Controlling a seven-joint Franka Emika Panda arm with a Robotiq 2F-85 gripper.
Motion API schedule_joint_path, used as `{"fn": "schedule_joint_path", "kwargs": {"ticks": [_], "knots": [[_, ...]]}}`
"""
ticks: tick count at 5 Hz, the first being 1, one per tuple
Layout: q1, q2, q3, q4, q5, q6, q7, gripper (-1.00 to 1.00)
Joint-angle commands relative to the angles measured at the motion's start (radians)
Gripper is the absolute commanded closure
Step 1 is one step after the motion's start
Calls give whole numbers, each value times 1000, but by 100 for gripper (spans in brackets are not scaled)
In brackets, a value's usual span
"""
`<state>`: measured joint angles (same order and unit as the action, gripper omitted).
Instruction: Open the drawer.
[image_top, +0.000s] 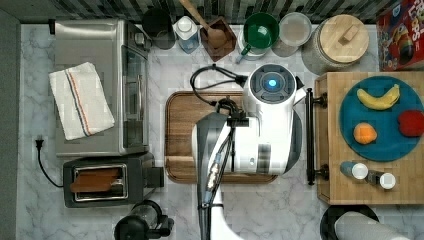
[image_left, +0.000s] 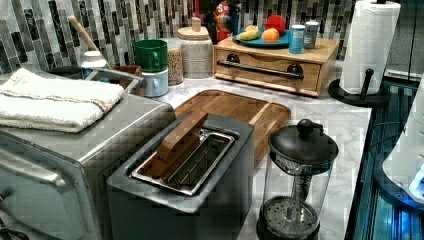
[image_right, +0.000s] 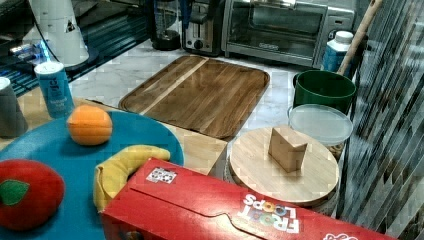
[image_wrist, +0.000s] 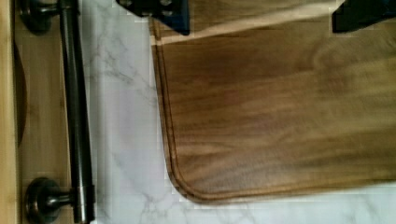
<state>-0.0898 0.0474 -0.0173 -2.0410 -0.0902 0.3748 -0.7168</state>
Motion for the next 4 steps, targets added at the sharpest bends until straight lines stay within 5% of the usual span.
{"fn": "schedule_joint_path", "kwargs": {"ticks": [1, 4], "knots": [[-75, -71, -62, -75, -60, 150, -245, -100], [-140, -35, -97, -127, -112, 322, -411, -100]]}}
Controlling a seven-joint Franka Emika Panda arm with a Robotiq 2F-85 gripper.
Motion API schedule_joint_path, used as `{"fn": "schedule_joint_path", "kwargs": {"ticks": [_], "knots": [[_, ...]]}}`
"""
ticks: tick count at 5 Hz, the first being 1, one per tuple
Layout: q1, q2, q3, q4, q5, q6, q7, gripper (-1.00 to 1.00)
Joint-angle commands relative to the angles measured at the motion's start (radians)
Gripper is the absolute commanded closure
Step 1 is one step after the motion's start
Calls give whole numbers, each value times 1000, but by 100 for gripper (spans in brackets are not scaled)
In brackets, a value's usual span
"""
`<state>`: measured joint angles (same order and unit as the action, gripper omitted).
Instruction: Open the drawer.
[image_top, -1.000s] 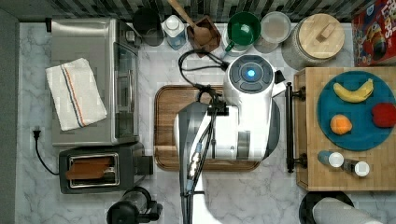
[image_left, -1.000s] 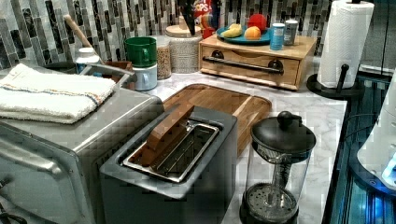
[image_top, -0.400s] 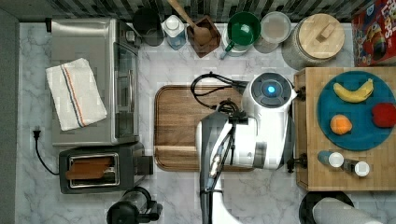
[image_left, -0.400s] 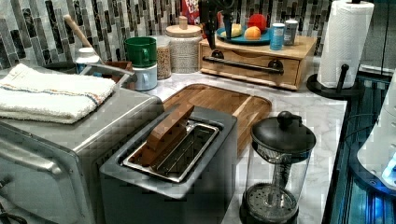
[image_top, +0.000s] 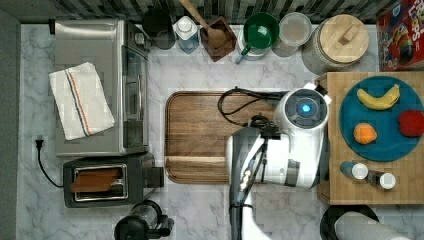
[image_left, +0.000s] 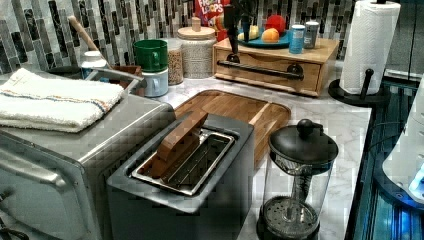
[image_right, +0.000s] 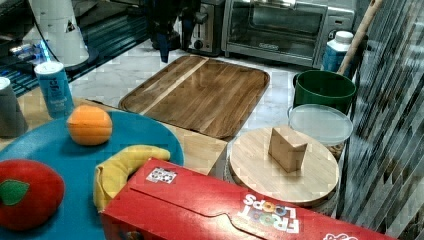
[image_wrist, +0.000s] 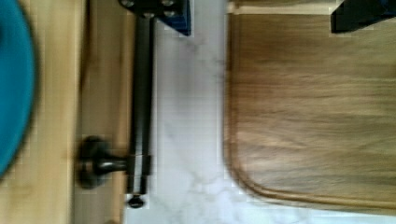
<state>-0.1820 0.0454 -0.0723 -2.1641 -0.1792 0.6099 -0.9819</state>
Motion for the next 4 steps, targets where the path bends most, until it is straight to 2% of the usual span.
{"fn": "schedule_joint_path", "kwargs": {"ticks": [1, 4], "knots": [[-38, -21, -61, -4, -26, 104, -161, -100], [-61, 6, -13, -79, -43, 233, -58, -100]]}}
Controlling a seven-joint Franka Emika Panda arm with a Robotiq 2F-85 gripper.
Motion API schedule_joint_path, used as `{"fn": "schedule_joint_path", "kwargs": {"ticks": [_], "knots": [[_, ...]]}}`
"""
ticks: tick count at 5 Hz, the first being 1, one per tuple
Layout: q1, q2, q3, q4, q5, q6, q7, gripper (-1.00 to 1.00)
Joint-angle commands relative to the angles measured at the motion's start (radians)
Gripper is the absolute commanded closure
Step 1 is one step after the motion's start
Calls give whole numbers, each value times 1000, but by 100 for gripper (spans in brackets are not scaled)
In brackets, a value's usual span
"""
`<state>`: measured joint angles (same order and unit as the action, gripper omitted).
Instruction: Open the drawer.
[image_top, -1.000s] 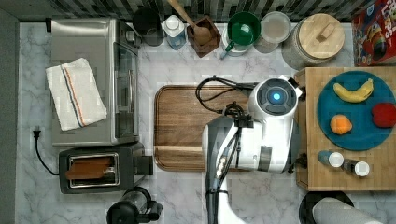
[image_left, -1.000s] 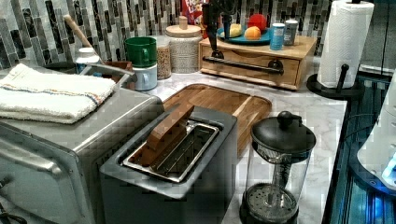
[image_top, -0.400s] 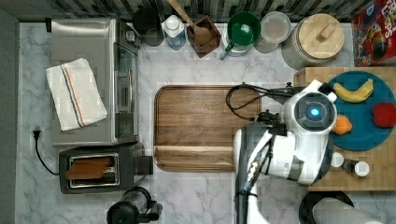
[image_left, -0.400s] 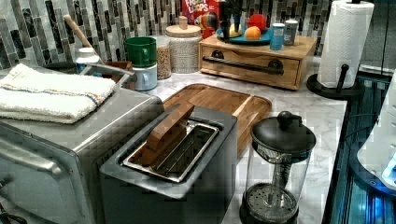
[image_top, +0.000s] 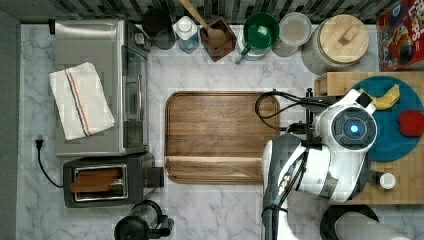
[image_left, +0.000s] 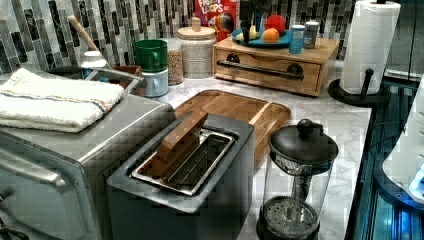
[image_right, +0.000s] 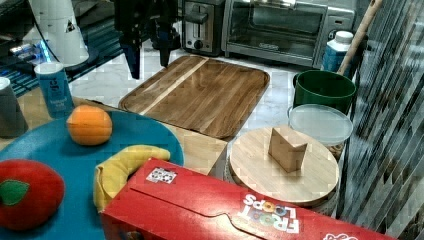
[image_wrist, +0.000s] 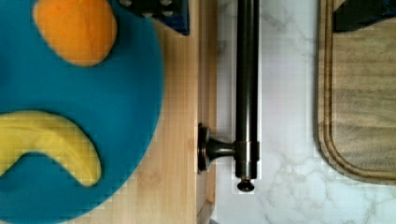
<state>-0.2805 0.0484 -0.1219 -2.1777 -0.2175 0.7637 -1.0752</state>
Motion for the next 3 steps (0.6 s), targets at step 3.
{"fn": "schedule_joint_path", "kwargs": {"ticks": [3], "knots": [[-8, 98, -5, -162, -21, 336, -46, -100]]}}
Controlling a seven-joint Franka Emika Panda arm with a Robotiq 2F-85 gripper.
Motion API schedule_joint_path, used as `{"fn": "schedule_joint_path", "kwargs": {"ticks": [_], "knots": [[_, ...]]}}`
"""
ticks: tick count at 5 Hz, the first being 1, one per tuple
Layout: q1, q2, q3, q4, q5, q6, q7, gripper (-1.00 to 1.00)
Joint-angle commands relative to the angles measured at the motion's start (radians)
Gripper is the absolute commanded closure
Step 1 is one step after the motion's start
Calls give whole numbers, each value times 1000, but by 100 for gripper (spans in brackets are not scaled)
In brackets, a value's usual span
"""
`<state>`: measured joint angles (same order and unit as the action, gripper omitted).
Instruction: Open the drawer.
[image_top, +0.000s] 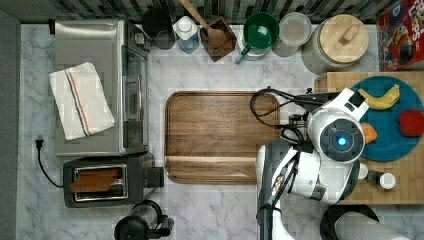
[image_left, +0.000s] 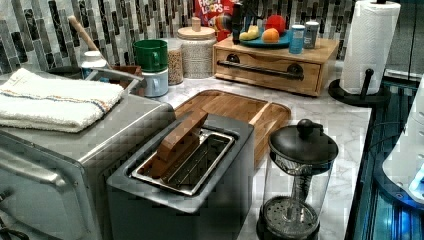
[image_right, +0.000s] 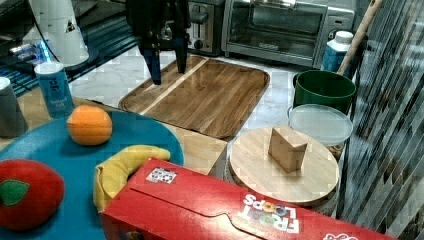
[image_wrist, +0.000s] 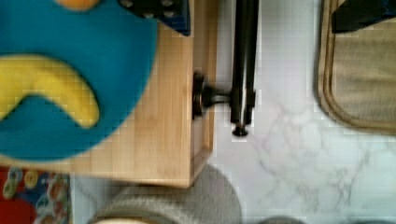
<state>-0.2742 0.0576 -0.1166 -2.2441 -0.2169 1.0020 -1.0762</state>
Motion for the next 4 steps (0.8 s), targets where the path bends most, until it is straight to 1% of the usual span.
{"fn": "schedule_joint_path", "kwargs": {"ticks": [1, 2, 3, 4], "knots": [[-4, 126, -18, -122, -51, 170, 23, -100], [-6, 153, -29, -147, -94, 214, 65, -100], [16, 175, -46, -156, -99, 222, 105, -100], [38, 164, -56, -172, -134, 225, 152, -100]]}}
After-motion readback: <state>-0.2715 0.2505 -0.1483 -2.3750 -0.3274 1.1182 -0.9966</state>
